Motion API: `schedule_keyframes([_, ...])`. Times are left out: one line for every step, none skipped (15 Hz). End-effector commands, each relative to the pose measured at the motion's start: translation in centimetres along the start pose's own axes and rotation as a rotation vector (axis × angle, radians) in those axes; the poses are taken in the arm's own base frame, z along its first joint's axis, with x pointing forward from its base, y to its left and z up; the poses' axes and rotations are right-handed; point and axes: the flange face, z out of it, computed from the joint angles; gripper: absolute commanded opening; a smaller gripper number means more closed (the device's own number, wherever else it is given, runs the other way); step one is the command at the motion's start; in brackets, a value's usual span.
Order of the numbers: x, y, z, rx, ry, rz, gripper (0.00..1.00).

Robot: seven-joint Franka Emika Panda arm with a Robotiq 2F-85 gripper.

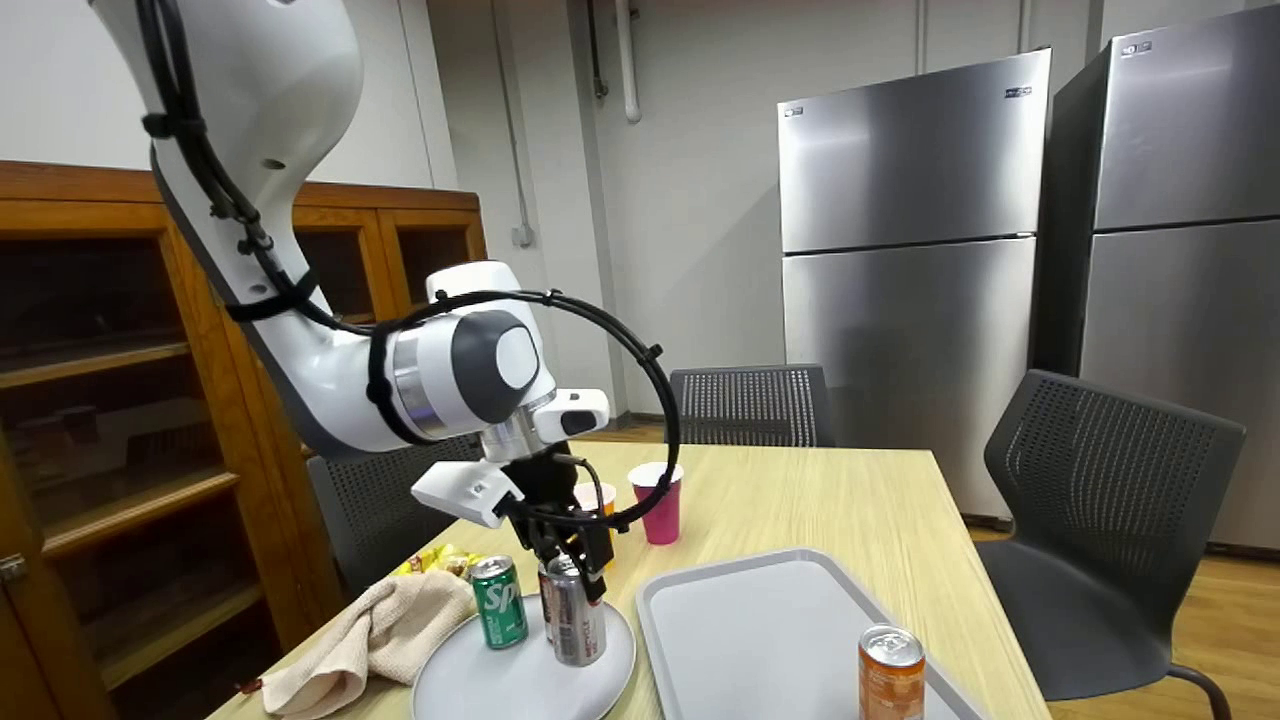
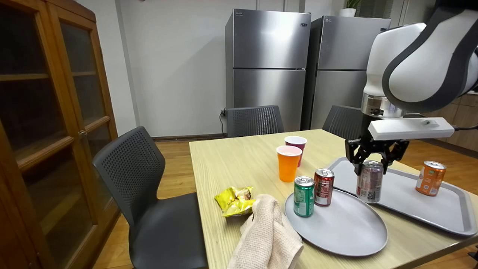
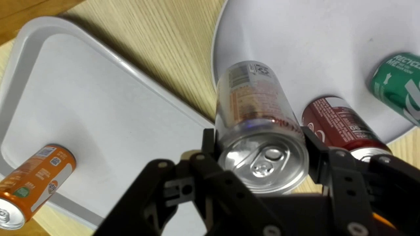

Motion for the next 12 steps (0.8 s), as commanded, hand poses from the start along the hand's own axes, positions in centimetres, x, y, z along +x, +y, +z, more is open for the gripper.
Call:
schedule_keyframes([-1.9, -0.6, -1.3, 0.025, 0.029, -0.031, 0.38])
schedule_keyframes([-2.3, -1.0, -1.2, 0.030, 0.030, -0.042, 0.38])
schedule_keyframes([-2.7, -1.3, -1.1, 0.033, 0.030, -0.053, 0.38])
schedule_keyframes([-3.0, -1.6, -1.0, 0.036, 0.030, -0.064, 0.38])
schedule_keyframes([-3.3, -2.0, -0.9, 0.037, 0.032, -0.074, 0.38])
schedule_keyframes([-3.6, -2.4, -0.7, 0.041, 0.035, -0.086, 0.38])
schedule_keyframes([-3.8, -2.7, -0.7, 0.043, 0.041, -0.097, 0.38])
schedule_keyframes([-4.0, -3.1, -0.5, 0.047, 0.046, -0.109, 0.38])
schedule_keyframes([-4.1, -3.5, -0.5, 0.049, 0.054, -0.121, 0.38])
schedule_keyframes([-4.2, -3.9, -0.5, 0.050, 0.061, -0.133, 0.38])
schedule_keyframes([-4.4, -4.4, -0.5, 0.053, 0.066, -0.145, 0.38])
schedule_keyframes([-4.4, -4.8, -0.5, 0.053, 0.074, -0.158, 0.38])
